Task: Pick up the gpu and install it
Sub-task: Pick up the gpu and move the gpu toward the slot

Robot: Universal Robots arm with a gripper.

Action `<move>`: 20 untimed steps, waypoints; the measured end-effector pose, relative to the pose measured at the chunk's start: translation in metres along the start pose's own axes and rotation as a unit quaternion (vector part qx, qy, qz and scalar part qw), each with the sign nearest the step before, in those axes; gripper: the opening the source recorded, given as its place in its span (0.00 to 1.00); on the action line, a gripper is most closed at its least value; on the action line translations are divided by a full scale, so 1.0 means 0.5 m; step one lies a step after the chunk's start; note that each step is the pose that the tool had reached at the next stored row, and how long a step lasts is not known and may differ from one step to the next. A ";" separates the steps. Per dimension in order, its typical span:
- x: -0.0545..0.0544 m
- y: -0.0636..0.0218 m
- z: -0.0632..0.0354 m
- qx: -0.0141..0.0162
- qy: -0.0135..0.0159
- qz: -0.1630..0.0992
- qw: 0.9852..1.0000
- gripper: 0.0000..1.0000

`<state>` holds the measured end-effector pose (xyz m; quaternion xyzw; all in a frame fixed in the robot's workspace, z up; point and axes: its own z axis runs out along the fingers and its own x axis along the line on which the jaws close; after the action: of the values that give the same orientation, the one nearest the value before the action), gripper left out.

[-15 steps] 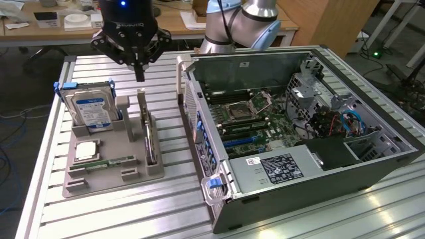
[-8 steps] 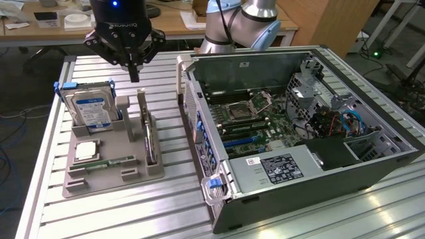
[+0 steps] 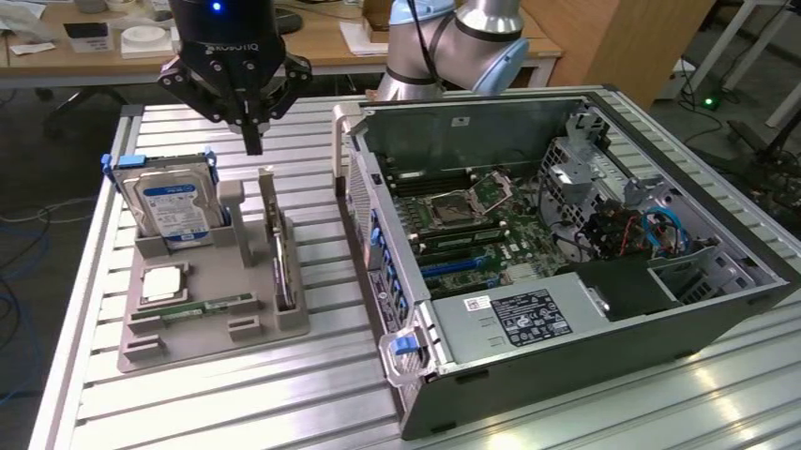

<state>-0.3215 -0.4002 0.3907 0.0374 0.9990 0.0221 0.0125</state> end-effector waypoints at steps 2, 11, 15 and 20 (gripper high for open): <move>0.000 0.000 0.000 0.000 0.000 0.000 1.000 0.10; 0.000 0.000 0.000 0.000 0.000 0.000 1.000 0.35; 0.000 0.000 0.000 0.000 0.000 0.000 1.000 0.53; 0.000 0.000 0.000 0.000 0.000 0.000 1.000 0.59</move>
<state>-0.3215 -0.4002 0.3907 0.0372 0.9990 0.0220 0.0124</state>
